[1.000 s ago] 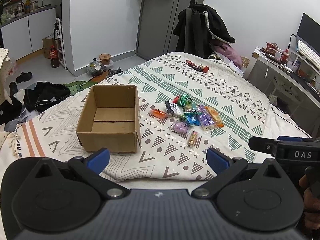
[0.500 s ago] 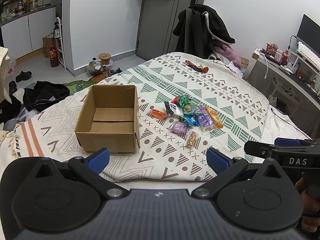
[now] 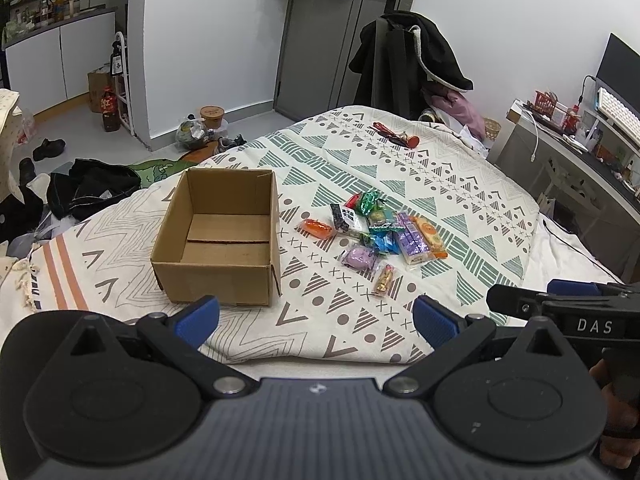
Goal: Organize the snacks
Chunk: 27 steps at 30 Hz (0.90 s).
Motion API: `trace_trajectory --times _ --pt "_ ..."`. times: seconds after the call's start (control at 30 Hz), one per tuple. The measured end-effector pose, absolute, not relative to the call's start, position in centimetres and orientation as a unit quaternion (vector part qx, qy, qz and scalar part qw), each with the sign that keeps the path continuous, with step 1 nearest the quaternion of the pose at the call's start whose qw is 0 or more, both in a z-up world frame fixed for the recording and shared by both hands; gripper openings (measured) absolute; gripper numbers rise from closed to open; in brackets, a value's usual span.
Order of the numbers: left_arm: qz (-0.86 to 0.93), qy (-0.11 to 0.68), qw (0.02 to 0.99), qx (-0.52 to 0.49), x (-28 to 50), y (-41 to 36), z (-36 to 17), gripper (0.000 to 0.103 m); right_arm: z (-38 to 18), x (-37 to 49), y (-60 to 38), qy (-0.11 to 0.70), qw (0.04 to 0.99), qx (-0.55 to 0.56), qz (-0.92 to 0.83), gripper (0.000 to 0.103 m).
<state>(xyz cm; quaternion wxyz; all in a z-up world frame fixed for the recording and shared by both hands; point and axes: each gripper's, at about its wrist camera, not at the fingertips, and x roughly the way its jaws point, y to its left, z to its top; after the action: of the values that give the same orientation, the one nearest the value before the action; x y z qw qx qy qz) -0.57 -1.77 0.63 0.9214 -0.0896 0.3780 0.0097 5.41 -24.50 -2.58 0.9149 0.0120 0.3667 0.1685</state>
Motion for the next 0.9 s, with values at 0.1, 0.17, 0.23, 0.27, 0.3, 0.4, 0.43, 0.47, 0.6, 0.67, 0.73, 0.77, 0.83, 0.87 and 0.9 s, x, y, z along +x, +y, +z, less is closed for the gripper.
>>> trace_trajectory --times 0.1,0.17,0.23,0.27,0.3,0.4,0.43,0.47,0.6,0.67,0.73,0.77,0.83,0.87,0.9 --pt "0.012 0.378 0.921 -0.094 -0.4 -1.6 0.5 0.102 -2.6 5.9 -24.6 0.367 0.915 0.014 0.169 0.103" --pt "0.011 0.379 0.92 -0.095 -0.2 -1.6 0.4 0.102 -2.7 6.2 -24.8 0.367 0.915 0.014 0.169 0.103" --pt "0.009 0.38 0.92 -0.096 0.0 -1.5 0.3 0.102 -2.9 6.6 -25.0 0.368 0.914 0.019 0.17 0.103" --pt "0.009 0.38 0.92 -0.097 0.1 -1.6 0.3 0.102 -3.0 6.9 -25.2 0.37 0.913 0.023 0.17 0.103" --pt "0.008 0.38 0.92 -0.098 0.3 -1.6 0.2 0.102 -3.1 7.1 -25.3 0.371 0.913 0.025 0.168 0.103" --pt "0.007 0.382 0.919 -0.097 1.0 -1.8 0.0 0.102 -3.4 7.8 -25.6 0.372 0.913 0.029 0.165 0.103" --pt "0.007 0.383 0.919 -0.096 1.2 -1.9 -0.1 0.102 -3.5 8.0 -25.8 0.374 0.912 0.033 0.165 0.103" --pt "0.006 0.383 0.918 -0.097 1.4 -1.9 -0.3 0.102 -3.6 8.3 -25.9 0.375 0.911 0.036 0.167 0.103" --pt "0.005 0.387 0.916 -0.104 2.4 -2.1 -0.8 0.102 -4.1 9.2 -26.0 0.38 0.908 0.042 0.172 0.102" --pt "0.004 0.389 0.915 -0.106 2.9 -2.3 -1.0 0.102 -4.5 9.8 -26.1 0.385 0.905 0.047 0.173 0.102" --pt "0.003 0.389 0.915 -0.105 3.3 -2.4 -1.2 0.102 -4.9 10.5 -26.1 0.39 0.903 0.052 0.173 0.098" --pt "0.004 0.389 0.915 -0.102 3.6 -2.6 -1.3 0.102 -5.2 10.8 -26.1 0.394 0.901 0.055 0.174 0.097" --pt "0.005 0.39 0.915 -0.099 4.1 -2.7 -1.6 0.102 -5.7 11.5 -26.1 0.402 0.896 0.062 0.175 0.093" --pt "0.003 0.391 0.915 -0.102 4.4 -2.8 -1.8 0.102 -6.0 11.9 -26.2 0.406 0.895 0.066 0.175 0.092" --pt "0.001 0.393 0.914 -0.106 4.7 -2.8 -2.0 0.101 -6.3 12.3 -26.3 0.409 0.893 0.071 0.174 0.091"
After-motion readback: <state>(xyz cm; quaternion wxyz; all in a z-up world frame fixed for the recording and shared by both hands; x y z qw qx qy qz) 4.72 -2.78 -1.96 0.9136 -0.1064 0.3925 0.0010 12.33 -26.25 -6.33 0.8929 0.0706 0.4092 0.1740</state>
